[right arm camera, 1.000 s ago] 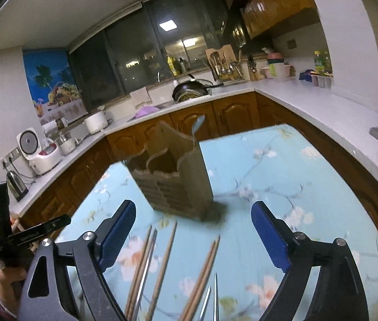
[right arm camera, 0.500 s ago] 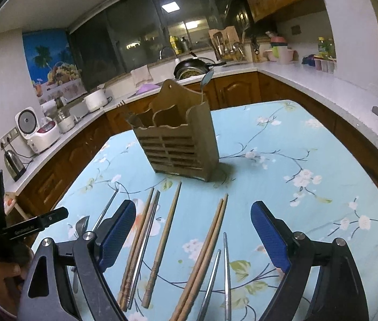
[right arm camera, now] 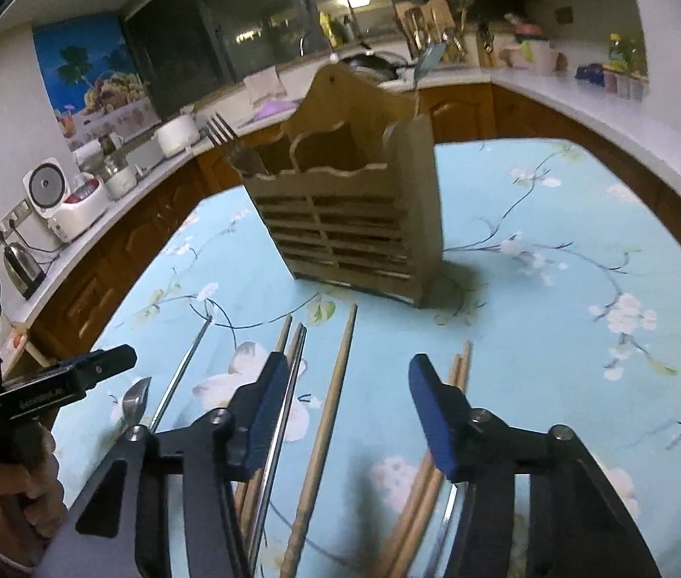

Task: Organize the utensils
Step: 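Move both open tools back down to the utensils on the tablecloth, then grasp a steel chopstick with the left tool while the right tool grasps a wooden chopstick, then lift both chopsticks and carry them above the wooden holder with both tools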

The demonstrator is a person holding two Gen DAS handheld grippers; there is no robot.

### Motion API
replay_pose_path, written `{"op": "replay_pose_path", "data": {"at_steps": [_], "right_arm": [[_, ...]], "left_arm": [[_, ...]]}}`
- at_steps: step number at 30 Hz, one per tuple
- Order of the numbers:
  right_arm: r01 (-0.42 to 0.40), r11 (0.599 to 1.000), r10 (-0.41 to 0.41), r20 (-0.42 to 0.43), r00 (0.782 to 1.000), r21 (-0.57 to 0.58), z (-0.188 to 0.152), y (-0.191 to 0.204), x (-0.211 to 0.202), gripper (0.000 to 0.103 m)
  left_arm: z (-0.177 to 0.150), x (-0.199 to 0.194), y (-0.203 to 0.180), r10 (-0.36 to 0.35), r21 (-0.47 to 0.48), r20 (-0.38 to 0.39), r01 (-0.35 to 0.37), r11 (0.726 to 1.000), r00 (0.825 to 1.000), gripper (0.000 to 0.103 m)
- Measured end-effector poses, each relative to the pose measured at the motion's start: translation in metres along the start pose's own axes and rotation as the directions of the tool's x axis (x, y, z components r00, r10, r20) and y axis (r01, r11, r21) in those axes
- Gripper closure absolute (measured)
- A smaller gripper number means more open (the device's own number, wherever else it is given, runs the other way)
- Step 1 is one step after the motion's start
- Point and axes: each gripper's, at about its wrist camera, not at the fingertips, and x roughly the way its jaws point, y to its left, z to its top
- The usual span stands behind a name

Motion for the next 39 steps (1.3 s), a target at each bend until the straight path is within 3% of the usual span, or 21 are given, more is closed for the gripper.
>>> {"op": "replay_pose_path", "data": {"at_steps": [10, 14, 16, 18, 20, 21, 30, 39], "right_arm": [[0.029, 0.999, -0.031, -0.113, 0.993, -0.018, 0.017, 0.005, 0.062, 0.072], [0.056, 0.997, -0.064, -0.164, 0.984, -0.055, 0.021, 0.010, 0.083, 0.077], [0.067, 0.995, -0.080, -0.192, 0.978, -0.073, 0.020, 0.012, 0.094, 0.080], [0.094, 0.989, -0.113, -0.179, 0.977, -0.114, 0.019, 0.018, 0.096, 0.082], [0.120, 0.982, -0.144, -0.172, 0.974, -0.145, 0.019, 0.022, 0.096, 0.094], [0.127, 0.980, -0.153, -0.171, 0.973, -0.153, 0.019, 0.023, 0.096, 0.095], [0.027, 0.999, -0.034, -0.158, 0.987, -0.047, 0.019, 0.005, 0.065, 0.098], [-0.046, 0.999, 0.046, -0.071, 0.996, -0.005, 0.021, 0.006, 0.014, 0.098]], "left_arm": [[0.017, 0.055, -0.009, 0.026, 0.072, -0.114, -0.018, 0.997, 0.993, 0.057], [0.018, 0.071, -0.015, 0.034, 0.093, -0.149, -0.020, 0.995, 0.988, 0.071], [0.016, 0.072, -0.021, 0.061, 0.126, -0.132, -0.044, 0.991, 0.989, 0.073], [0.013, 0.073, -0.028, 0.092, 0.171, -0.108, -0.073, 0.982, 0.990, 0.084], [0.013, 0.073, -0.032, 0.087, 0.186, -0.103, -0.067, 0.980, 0.991, 0.096], [0.013, 0.073, -0.032, 0.075, 0.184, -0.107, -0.055, 0.981, 0.991, 0.098], [0.011, 0.047, -0.020, -0.025, 0.109, -0.086, 0.034, 0.993, 0.996, 0.099], [0.010, -0.015, -0.018, -0.118, 0.068, 0.012, 0.117, 0.991, 0.993, 0.099]]}}
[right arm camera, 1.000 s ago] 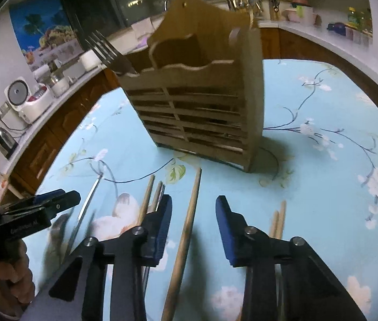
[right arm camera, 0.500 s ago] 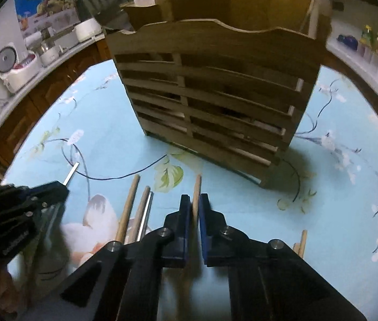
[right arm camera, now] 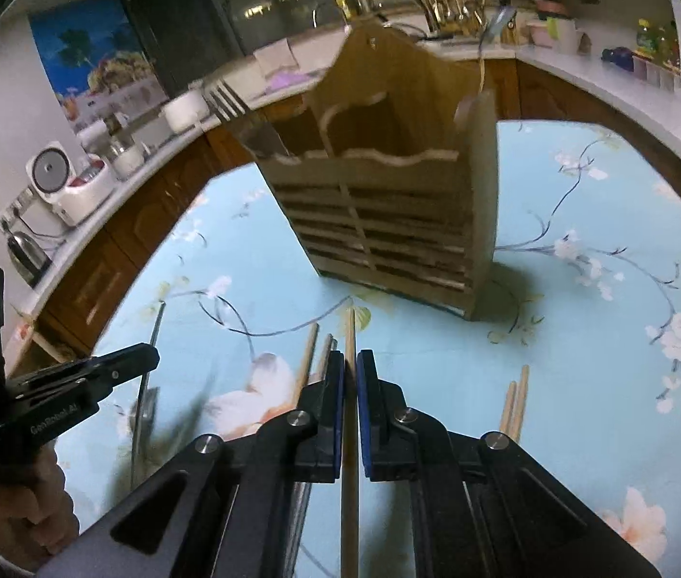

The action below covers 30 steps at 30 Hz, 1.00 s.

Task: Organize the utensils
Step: 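Lift both chopsticks and carry them above the wooden holder with both tools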

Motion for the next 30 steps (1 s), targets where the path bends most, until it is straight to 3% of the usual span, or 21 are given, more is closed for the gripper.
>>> {"op": "replay_pose_path", "data": {"at_steps": [16, 30], "right_arm": [[-0.077, 0.996, 0.070, 0.148, 0.986, 0.037, 0.008, 0.010, -0.082, 0.098], [-0.077, 0.997, 0.065, 0.288, 0.956, 0.031, 0.033, 0.004, -0.132, 0.098]], "left_arm": [[-0.001, -0.078, -0.016, -0.056, -0.002, 0.132, 0.056, 0.998, 0.990, 0.099], [0.018, -0.105, -0.034, -0.083, 0.032, 0.214, 0.078, 0.996, 0.973, 0.099]]}}
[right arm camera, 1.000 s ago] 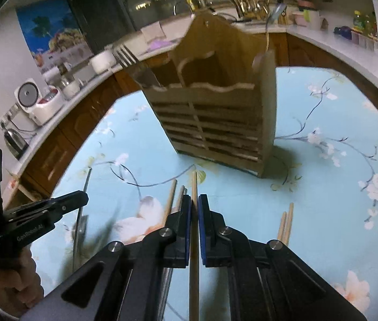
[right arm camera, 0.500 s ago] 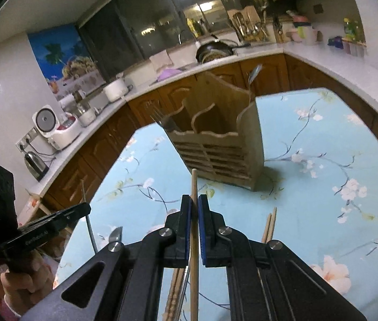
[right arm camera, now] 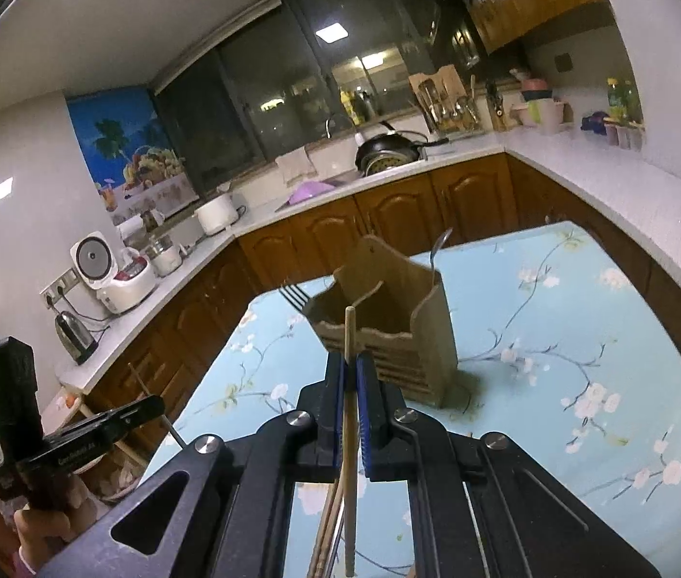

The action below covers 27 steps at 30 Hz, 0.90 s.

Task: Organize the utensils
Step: 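Lift both chopsticks and carry them above the wooden holder with both tools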

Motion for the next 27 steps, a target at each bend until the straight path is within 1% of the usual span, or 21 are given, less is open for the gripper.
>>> {"op": "replay_pose_path", "data": {"at_steps": [8, 11, 14, 16, 20, 23, 27], "right_arm": [[0.003, 1.000, -0.003, 0.056, 0.998, 0.011, 0.014, -0.006, -0.003, 0.098], [0.004, 1.000, -0.006, 0.085, 0.996, 0.019, 0.025, -0.010, -0.003, 0.098], [0.010, 1.000, -0.013, 0.127, 0.992, 0.025, 0.040, -0.014, -0.002, 0.098], [0.011, 0.999, -0.016, 0.158, 0.987, 0.035, 0.053, -0.016, 0.000, 0.098], [0.026, 0.999, -0.031, 0.230, 0.973, 0.026, 0.080, -0.017, 0.003, 0.098], [0.034, 0.999, -0.036, 0.283, 0.958, 0.014, 0.102, -0.017, 0.009, 0.098], [0.052, 0.999, -0.045, 0.338, 0.940, -0.011, 0.118, -0.017, 0.022, 0.098]], "left_arm": [[0.019, 0.001, -0.011, -0.012, 0.019, 0.041, 0.011, 1.000, 0.999, 0.099], [0.034, 0.003, -0.016, -0.010, 0.020, 0.071, 0.009, 1.000, 0.997, 0.099], [0.054, 0.004, -0.023, -0.009, 0.027, 0.120, 0.005, 1.000, 0.993, 0.099], [0.069, 0.005, -0.029, -0.010, 0.030, 0.154, 0.006, 1.000, 0.988, 0.099], [0.107, 0.011, -0.036, -0.016, 0.028, 0.237, 0.009, 1.000, 0.971, 0.099], [0.132, 0.021, -0.040, -0.017, 0.024, 0.280, 0.011, 1.000, 0.960, 0.099], [0.154, 0.044, -0.041, 0.008, 0.014, 0.319, -0.013, 1.000, 0.948, 0.099]]}}
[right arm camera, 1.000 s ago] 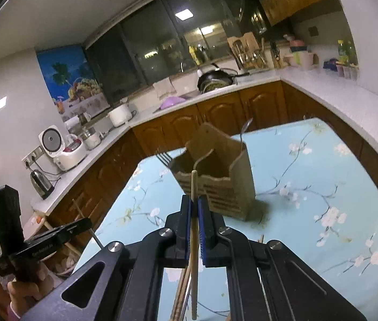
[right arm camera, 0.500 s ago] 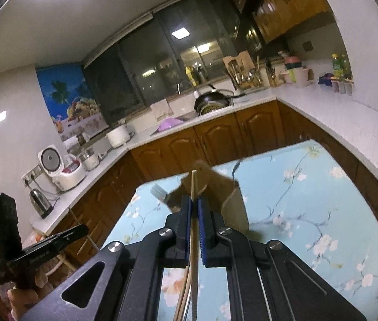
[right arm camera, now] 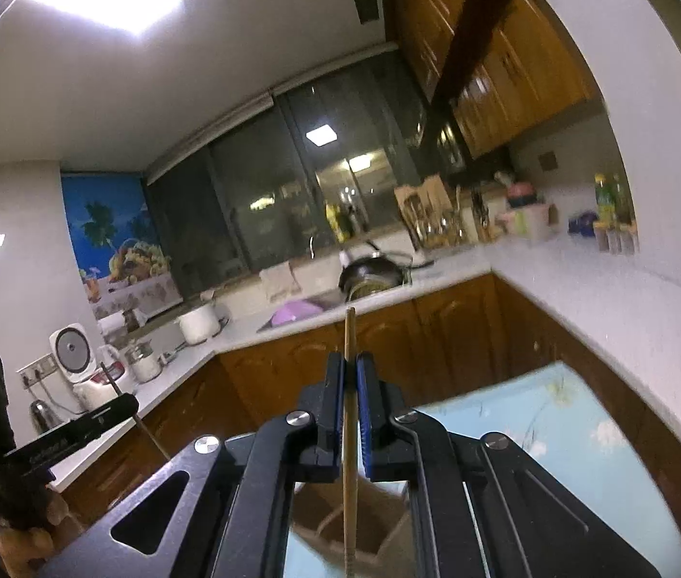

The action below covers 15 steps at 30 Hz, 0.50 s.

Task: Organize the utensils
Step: 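Lift both chopsticks and carry them above the wooden holder with both tools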

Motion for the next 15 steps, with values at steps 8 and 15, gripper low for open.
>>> {"op": "replay_pose_path", "data": {"at_steps": [8, 15], "right_arm": [[0.024, 0.998, -0.026, -0.040, 0.999, -0.052, -0.025, -0.004, 0.046, 0.098], [0.038, 0.999, -0.040, -0.088, 0.995, -0.027, -0.062, -0.020, 0.065, 0.098]], "left_arm": [[-0.023, 0.061, 0.017, 0.048, -0.052, -0.041, -0.050, 0.997, 0.998, 0.099], [-0.068, 0.092, 0.027, 0.064, -0.054, -0.135, -0.072, 0.996, 0.989, 0.099]]}}
